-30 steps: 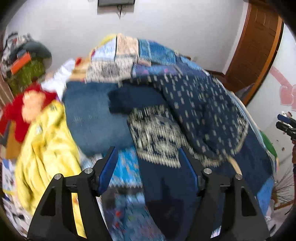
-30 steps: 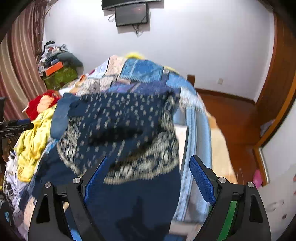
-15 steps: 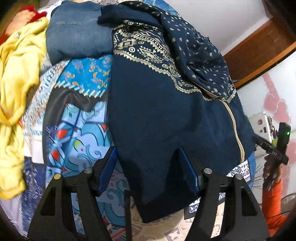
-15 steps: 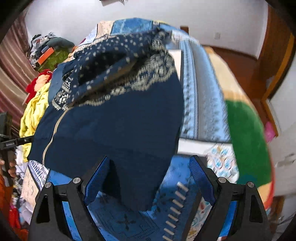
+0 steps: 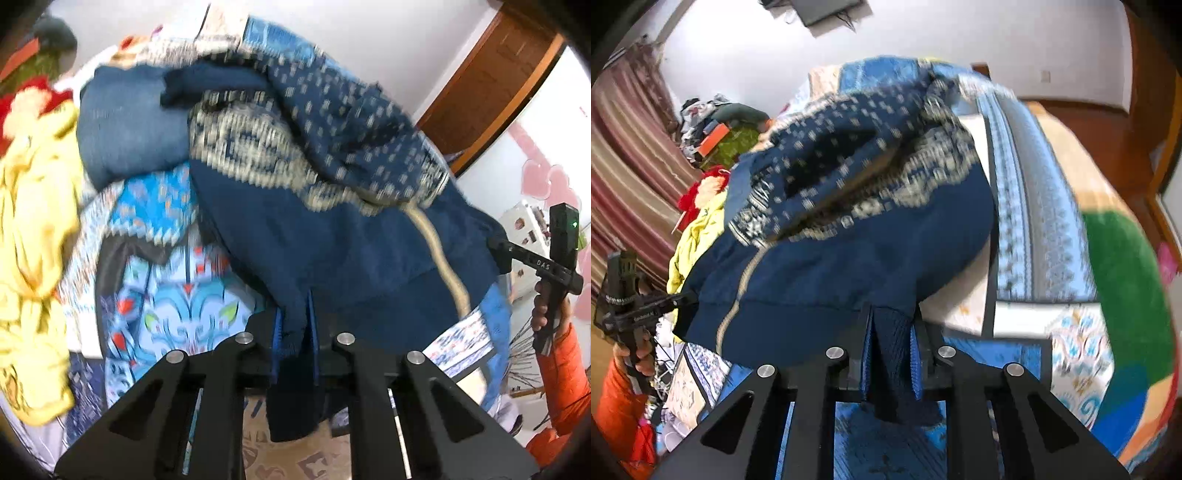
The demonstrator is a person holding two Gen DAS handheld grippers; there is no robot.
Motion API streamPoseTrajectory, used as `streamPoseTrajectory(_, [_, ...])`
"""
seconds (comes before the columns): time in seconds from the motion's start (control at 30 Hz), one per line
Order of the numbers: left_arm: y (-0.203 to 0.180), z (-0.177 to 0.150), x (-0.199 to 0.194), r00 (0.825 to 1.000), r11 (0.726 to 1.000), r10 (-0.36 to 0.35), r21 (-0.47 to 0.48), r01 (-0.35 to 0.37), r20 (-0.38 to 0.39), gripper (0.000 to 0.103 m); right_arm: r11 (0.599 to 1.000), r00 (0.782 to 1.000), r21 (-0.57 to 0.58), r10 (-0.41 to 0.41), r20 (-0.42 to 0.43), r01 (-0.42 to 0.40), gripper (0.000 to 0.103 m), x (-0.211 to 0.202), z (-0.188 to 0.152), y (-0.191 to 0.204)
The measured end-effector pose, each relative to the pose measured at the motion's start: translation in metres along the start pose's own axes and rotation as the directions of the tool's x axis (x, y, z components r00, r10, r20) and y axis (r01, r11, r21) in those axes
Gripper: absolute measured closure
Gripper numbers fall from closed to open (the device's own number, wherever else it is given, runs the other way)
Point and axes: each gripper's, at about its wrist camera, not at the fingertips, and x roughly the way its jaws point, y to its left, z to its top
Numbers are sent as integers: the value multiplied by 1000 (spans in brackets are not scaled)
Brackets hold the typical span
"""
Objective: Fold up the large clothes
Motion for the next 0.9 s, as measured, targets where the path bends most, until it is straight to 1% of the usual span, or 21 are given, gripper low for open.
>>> streamPoseTrajectory(0.07, [-5, 16, -16, 998, 1000, 5, 22, -7, 59, 92, 1000, 999, -20, 14, 41, -13, 91, -10, 15, 5])
streamPoseTrajectory(0.13, [-7, 31, -27, 995, 999, -1, 34, -2, 101, 93, 999, 997, -39, 31, 77, -28, 92, -19, 35, 11])
streamPoseTrajectory(0.2, [-11, 53, -39, 987, 999, 9, 41, -16, 162, 93, 998, 993, -51, 38, 110, -33, 93, -23, 56, 14])
streamPoseTrajectory(0.23, [-12, 62, -43, 983, 999, 10, 40, -18, 183, 93, 998, 991, -61, 36, 127, -29, 95, -25, 68, 16])
streamPoseTrajectory(0.27, [-11, 78, -48, 977, 999, 9, 31, -16, 213, 94, 997, 989, -67, 33, 142, -24, 95, -26, 81, 16])
streamPoseTrajectory(0.33, [-10, 100, -52, 969, 1000, 8, 13, -11, 245, 94, 997, 986, -74, 27, 167, -15, 95, -26, 103, 17])
streamPoseTrajectory(0.37, [-7, 117, -52, 964, 1000, 9, 5, -11, 264, 94, 997, 983, -82, 26, 179, -11, 95, -24, 118, 17])
streamPoseTrajectory(0.4, [-6, 129, -51, 961, 1000, 18, 1, -20, 276, 94, 996, 982, -86, 22, 189, -6, 95, -23, 131, 16])
streamPoseTrajectory(0.43, [-4, 140, -49, 958, 1000, 29, -2, -29, 285, 94, 996, 979, -91, 14, 201, 5, 95, -18, 148, 17])
streamPoseTrajectory(0.47, [-1, 157, -45, 954, 999, 40, -12, -38, 298, 94, 995, 978, -96, 7, 206, 13, 95, -15, 160, 18])
streamPoseTrajectory(0.53, [4, 180, -38, 950, 999, 47, -29, -39, 310, 94, 994, 975, -105, -12, 220, 36, 96, -3, 188, 19])
streamPoseTrajectory(0.57, [11, 198, -32, 946, 998, 59, -50, -46, 319, 94, 993, 975, -110, -22, 223, 48, 96, 6, 205, 19])
streamPoseTrajectory(0.6, [15, 208, -28, 944, 997, 67, -61, -50, 323, 94, 992, 973, -110, -37, 227, 64, 96, 15, 219, 18])
streamPoseTrajectory(0.63, [23, 224, -19, 941, 995, 82, -82, -58, 327, 94, 991, 972, -104, -55, 230, 81, 96, 29, 237, 15])
streamPoseTrajectory(0.67, [28, 235, -13, 940, 993, 96, -100, -66, 328, 94, 991, 971, -96, -65, 231, 89, 96, 39, 248, 12])
streamPoseTrajectory(0.7, [38, 248, -3, 939, 989, 113, -126, -75, 325, 94, 992, 970, -78, -83, 229, 104, 96, 55, 264, 4])
streamPoseTrajectory(0.77, [55, 266, 19, 938, 980, 149, -175, -97, 313, 94, 990, 971, -41, -122, 203, 133, 96, 90, 286, -12])
streamPoseTrajectory(0.83, [79, 279, 47, 943, 968, 172, -228, -108, 283, 94, 984, 973, -14, -173, 153, 177, 96, 134, 302, -30])
streamPoseTrajectory(0.9, [100, 288, 83, 952, 950, 209, -279, -142, 226, 94, 980, 974, 0, -200, 103, 201, 96, 170, 307, -44])
